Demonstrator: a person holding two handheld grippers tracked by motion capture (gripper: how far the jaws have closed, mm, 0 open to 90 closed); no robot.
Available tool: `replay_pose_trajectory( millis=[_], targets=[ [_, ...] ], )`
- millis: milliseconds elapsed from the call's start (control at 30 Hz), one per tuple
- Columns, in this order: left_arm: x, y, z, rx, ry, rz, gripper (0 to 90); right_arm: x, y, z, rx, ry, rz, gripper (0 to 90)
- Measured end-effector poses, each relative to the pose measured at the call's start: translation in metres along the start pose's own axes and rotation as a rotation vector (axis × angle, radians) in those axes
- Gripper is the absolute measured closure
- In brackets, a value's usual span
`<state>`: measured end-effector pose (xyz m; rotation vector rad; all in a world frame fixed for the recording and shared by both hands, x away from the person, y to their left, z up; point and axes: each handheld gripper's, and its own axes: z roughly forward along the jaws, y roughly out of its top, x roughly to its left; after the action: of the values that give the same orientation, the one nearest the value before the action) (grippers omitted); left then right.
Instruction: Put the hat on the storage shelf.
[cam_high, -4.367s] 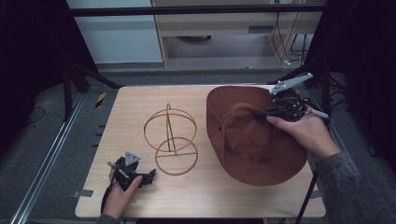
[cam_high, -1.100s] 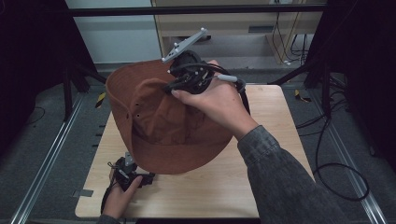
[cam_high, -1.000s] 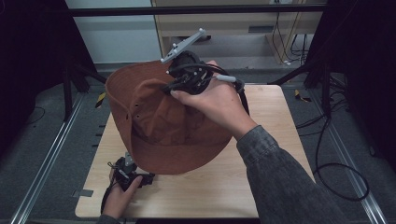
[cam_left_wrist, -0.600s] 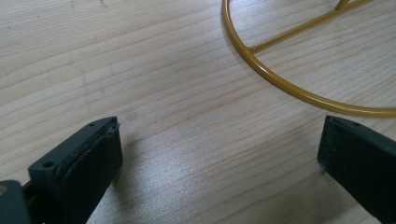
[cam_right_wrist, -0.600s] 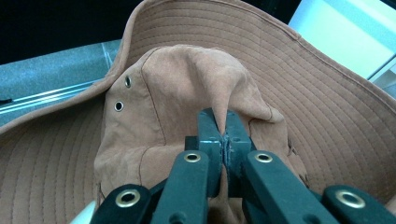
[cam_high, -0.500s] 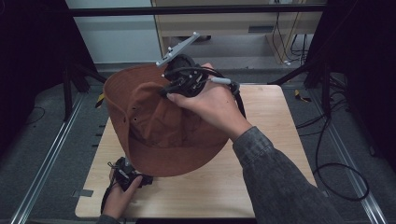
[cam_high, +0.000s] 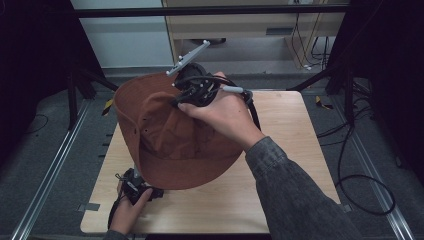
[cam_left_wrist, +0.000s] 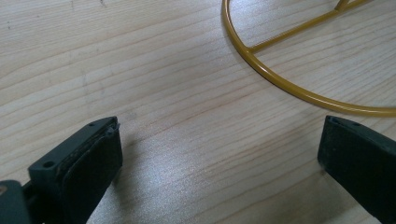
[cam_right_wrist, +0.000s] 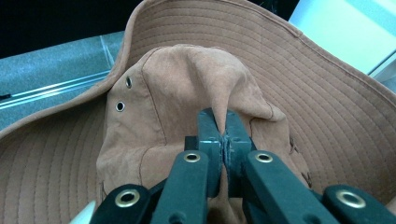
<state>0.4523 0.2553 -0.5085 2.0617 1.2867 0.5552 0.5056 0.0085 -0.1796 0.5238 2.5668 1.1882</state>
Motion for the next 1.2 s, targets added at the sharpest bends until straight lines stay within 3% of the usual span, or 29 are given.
replay_pose_trajectory(
  millis=[433,1200],
  targets=[
    [0.000,0.000,0.000,0.000,0.000,0.000,0.0,-0.009,-0.008,0.012,0.014,0.011,0.032,88.5],
    [0.000,0.000,0.000,0.000,0.000,0.000,0.0,-0.011,-0.017,0.025,0.051,0.018,0.046,86.8]
  ],
)
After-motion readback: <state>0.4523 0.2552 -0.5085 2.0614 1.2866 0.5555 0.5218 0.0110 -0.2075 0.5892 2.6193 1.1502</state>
